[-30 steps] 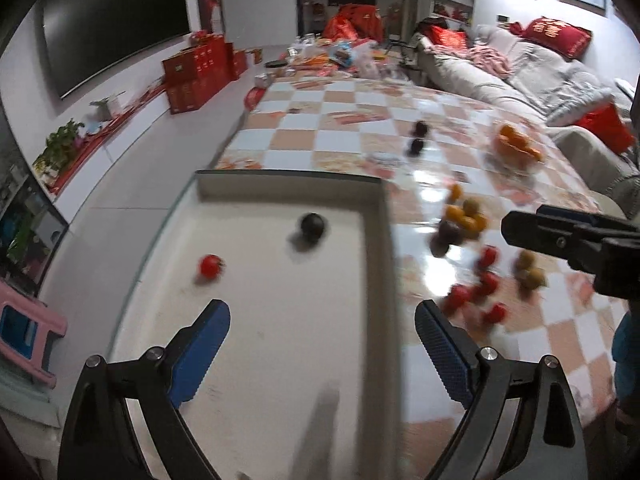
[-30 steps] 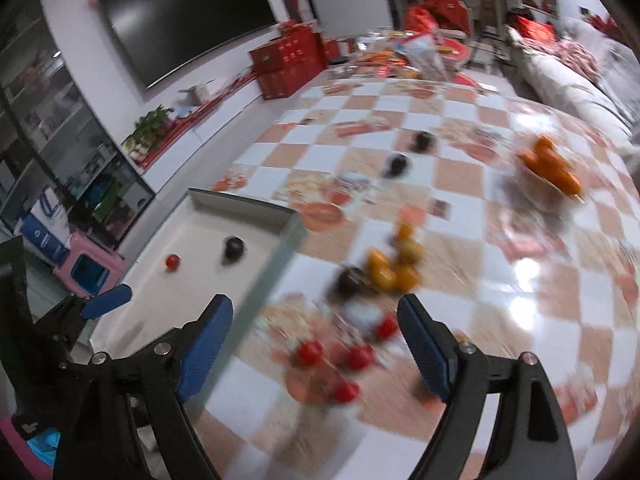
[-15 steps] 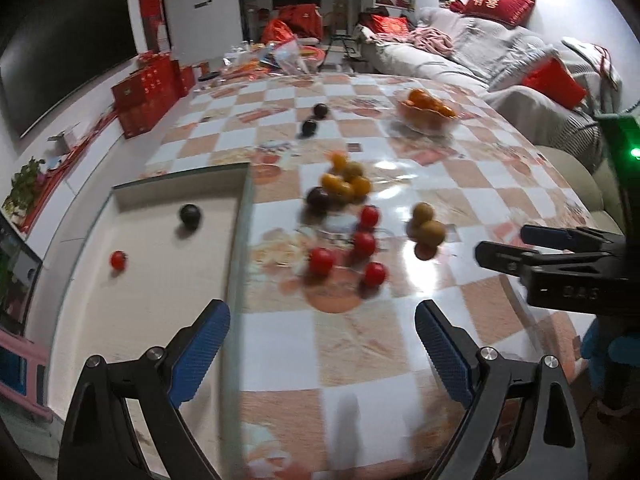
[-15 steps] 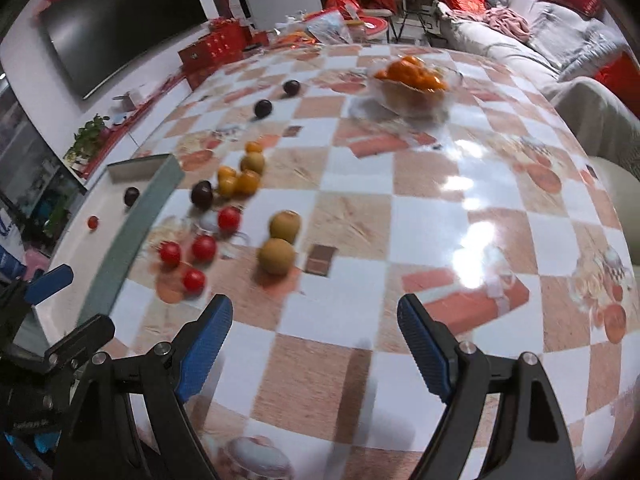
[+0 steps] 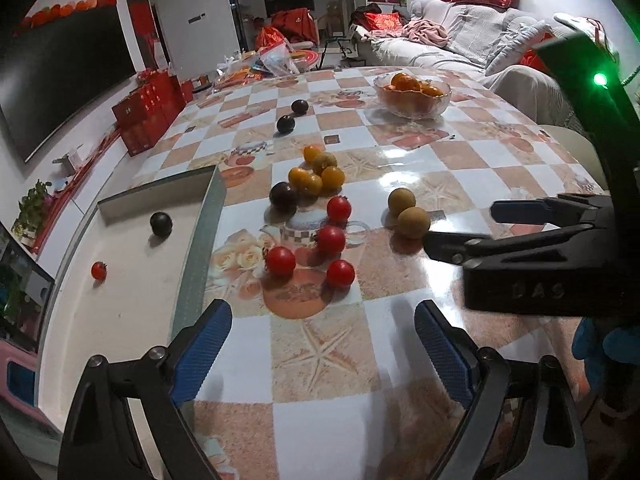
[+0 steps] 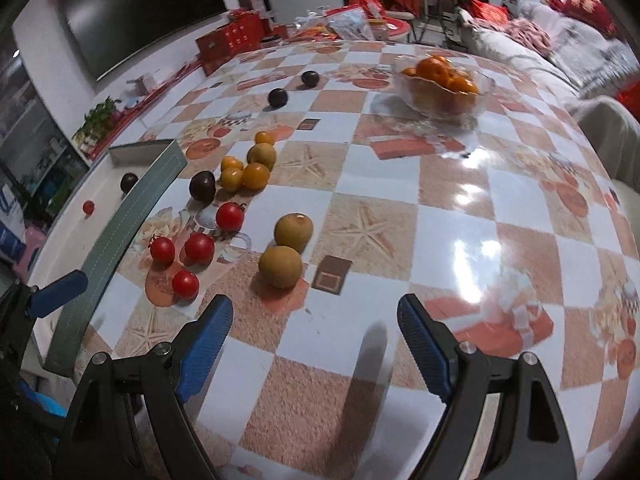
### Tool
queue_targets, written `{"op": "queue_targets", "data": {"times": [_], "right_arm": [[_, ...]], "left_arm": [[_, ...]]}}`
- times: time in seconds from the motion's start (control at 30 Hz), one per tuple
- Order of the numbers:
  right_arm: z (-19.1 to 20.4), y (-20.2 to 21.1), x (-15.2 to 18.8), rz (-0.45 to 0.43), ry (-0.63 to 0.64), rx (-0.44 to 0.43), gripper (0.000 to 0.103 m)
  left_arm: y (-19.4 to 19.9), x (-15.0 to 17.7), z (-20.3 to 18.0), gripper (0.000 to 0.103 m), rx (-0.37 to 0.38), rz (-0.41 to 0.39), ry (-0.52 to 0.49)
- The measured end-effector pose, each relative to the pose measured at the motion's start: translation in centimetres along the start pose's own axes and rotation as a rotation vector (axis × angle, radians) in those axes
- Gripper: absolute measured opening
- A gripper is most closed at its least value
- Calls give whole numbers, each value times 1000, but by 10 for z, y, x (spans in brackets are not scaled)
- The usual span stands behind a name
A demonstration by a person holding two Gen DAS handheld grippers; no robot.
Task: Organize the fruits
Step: 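Move both open tools back toward the fruit on the table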
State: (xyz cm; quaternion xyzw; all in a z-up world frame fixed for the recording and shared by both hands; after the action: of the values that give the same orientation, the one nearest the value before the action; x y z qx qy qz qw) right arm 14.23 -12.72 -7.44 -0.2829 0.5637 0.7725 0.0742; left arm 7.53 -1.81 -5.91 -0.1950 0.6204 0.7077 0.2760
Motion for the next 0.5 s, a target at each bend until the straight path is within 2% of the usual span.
{"op": "queue_targets", "data": {"times": [0.03,0.07,0.13,0.3,0.5], "right_arm": [[2,-2,-1,2,10,-1,86],[4,-5,-1,6,21,-7,86],[8,-9,-3,12,38,-14,80],[12,-21,-4,38,59,-28,58],[21,-27,-9,29,119,-12,39]], "left_arm": [[-1,-1,-1,90,-2,-3,-2],[-2,-1,-3,78,-3,-7,-7],[-9,-2,-5,71,-1,10,-13],[-21,-3,-4,71,2,22,8],[-38,-5,-9,71,0,41,6]]}}
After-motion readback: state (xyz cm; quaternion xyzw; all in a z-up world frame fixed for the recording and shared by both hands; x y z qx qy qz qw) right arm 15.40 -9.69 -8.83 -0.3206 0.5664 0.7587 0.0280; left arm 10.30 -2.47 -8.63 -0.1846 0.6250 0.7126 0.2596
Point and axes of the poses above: each gripper's, at about its wrist camera, not at the fingertips, and y roughly against the way its jaws point, z to its left, x to its underside, the point moved 7 cm from there along -y, roughly the way its jaws point, and after that the axes turned 5 degrees about -y, right-handed, at the moved point
